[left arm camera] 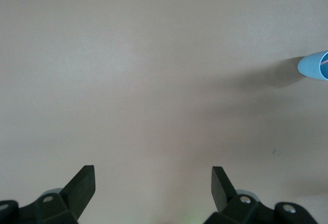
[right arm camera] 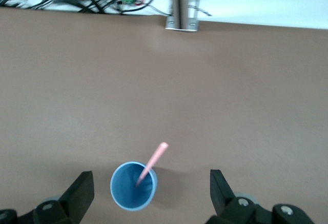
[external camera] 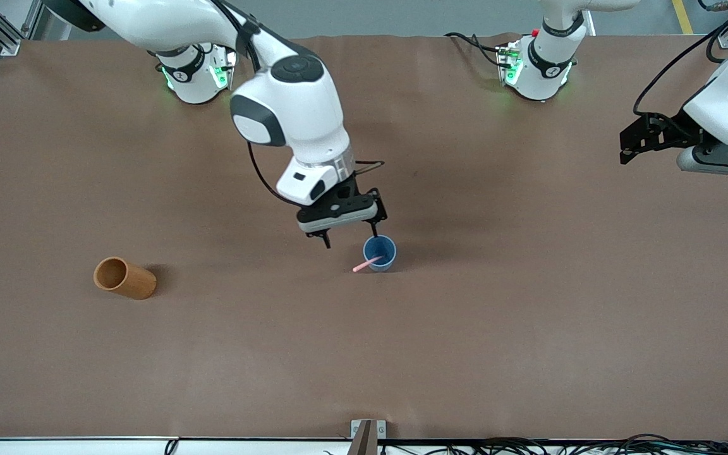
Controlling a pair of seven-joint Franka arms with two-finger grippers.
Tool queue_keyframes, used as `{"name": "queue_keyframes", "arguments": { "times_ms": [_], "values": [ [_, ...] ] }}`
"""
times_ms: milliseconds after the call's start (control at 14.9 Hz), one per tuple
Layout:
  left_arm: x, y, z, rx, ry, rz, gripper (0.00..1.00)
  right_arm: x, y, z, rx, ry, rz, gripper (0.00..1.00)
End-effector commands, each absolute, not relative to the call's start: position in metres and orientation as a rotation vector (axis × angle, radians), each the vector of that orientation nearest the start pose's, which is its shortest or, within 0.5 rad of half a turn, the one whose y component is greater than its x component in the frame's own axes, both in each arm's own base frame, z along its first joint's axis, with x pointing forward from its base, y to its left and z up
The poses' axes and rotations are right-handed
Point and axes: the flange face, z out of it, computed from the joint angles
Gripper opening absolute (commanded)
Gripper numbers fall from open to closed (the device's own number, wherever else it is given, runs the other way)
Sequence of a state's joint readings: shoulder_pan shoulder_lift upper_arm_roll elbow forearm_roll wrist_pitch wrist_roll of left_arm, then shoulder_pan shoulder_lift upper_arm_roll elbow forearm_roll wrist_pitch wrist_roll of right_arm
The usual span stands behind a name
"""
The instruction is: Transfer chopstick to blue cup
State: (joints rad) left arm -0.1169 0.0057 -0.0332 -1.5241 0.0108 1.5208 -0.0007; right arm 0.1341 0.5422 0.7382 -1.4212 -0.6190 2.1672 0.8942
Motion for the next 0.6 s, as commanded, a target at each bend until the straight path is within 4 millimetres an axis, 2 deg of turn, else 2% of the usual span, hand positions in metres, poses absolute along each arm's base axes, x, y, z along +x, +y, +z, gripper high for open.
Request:
{"name": "queue_keyframes", "arguments": {
  "times_ms": [0, 134, 201, 268, 402, 536],
  "values": [
    [0.546, -0.08, 0.645, -3.132, 0.248, -0.002, 1.0, 0.554, 0.406, 0.54, -3.022, 0.028, -0.601, 1.0],
    [0.546, -0.079, 0.644, -3.132, 0.231, -0.003, 1.0, 0.564, 0.363, 0.563, -3.079, 0.036, -0.555, 1.0],
    [0.548, -0.079, 0.642, -3.132, 0.226, 0.005, 1.0, 0.572, 0.332, 0.58, -3.083, 0.055, -0.534, 1.0],
    [0.548, -0.079, 0.648, -3.131, 0.231, -0.015, 1.0, 0.575, 0.299, 0.6, -3.083, 0.086, -0.517, 1.0],
    [0.549, -0.08, 0.654, -3.134, 0.226, -0.034, 1.0, 0.585, 0.236, 0.617, -3.108, 0.083, -0.434, 1.0],
    [0.551, -0.081, 0.649, -3.131, 0.255, -0.017, 1.0, 0.586, 0.177, 0.635, -3.131, 0.091, -0.381, 1.0]
  ]
}}
